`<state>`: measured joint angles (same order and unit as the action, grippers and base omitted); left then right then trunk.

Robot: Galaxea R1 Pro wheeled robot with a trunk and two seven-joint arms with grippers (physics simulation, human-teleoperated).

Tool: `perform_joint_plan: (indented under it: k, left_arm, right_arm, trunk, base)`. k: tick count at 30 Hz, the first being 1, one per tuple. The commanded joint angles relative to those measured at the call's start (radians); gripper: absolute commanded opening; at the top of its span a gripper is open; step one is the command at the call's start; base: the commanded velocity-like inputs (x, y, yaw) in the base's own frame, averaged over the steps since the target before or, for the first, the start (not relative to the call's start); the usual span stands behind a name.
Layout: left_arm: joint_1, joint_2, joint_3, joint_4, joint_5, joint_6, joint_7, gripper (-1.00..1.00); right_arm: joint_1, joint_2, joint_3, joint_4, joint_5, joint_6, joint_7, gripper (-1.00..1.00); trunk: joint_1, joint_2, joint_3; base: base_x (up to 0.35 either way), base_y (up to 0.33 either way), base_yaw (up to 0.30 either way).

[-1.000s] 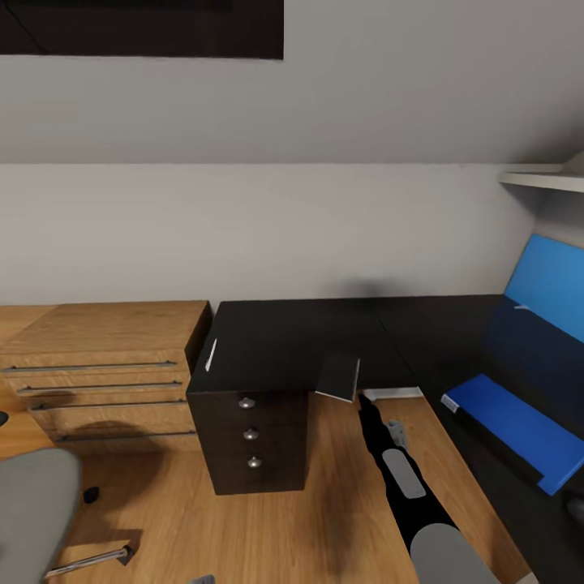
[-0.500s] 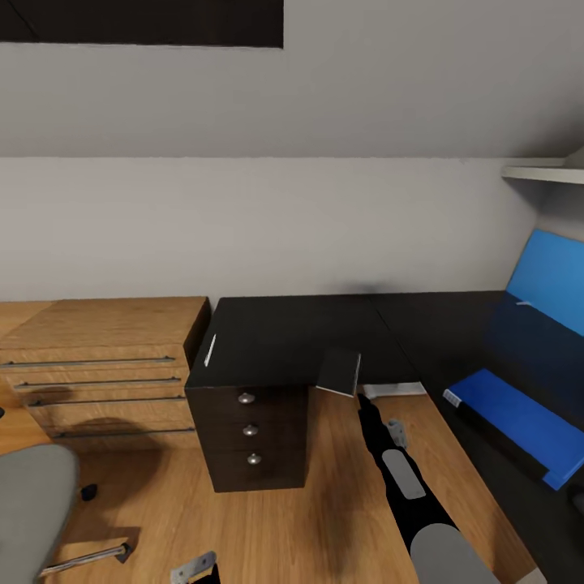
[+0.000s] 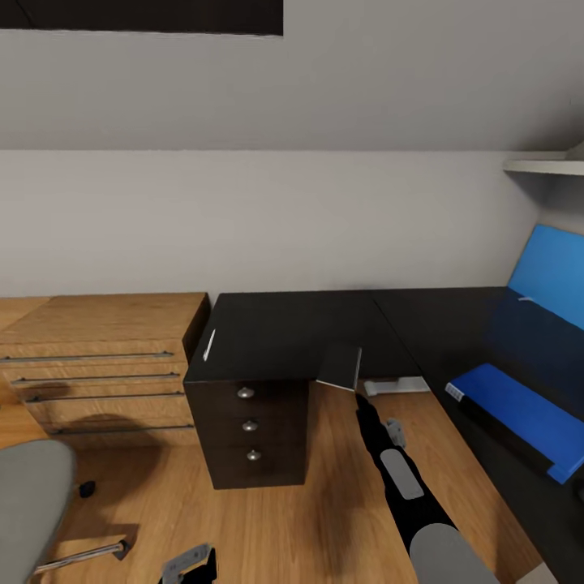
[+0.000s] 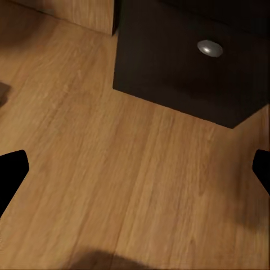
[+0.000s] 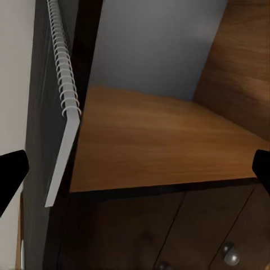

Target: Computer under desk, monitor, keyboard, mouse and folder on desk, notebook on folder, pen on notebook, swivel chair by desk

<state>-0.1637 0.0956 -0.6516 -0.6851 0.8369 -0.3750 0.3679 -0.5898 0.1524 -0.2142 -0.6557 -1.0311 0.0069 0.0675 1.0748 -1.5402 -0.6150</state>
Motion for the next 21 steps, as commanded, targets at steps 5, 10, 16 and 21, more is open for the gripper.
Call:
perform_joint_plan:
  k: [5, 10, 16, 21]
  left_arm:
    - [0.110, 0.105, -0.032, -0.282, 0.013, 0.128, 0.126, 1.00]
    - [0.173, 0.150, -0.060, -0.398, 0.017, 0.221, 0.215, 1.00]
    - [0.184, 0.155, -0.069, -0.411, 0.017, 0.238, 0.230, 1.00]
    - [0.186, 0.146, -0.075, -0.391, 0.018, 0.241, 0.232, 1.00]
  right_arm:
    - [-0.001, 0.001, -0.002, 0.001, -0.010, 0.001, 0.006, 1.00]
    - [-0.001, 0.001, -0.001, 0.001, -0.010, 0.001, 0.006, 1.00]
    - [-0.001, 0.001, -0.001, 0.001, -0.010, 0.001, 0.009, 1.00]
    - [-0.001, 0.002, -0.001, 0.001, -0.010, 0.001, 0.015, 1.00]
  trunk:
    - [0.019, -0.036, -0.017]
    - [0.038, -0.071, -0.032]
    - [0.061, -0.113, -0.051]
    - [0.081, -0.148, -0.067]
  base:
    - [0.000, 0.000, 0.000]
    - [0.000, 0.000, 0.000]
    - [0.000, 0.000, 0.000]
    - [0.000, 0.000, 0.000]
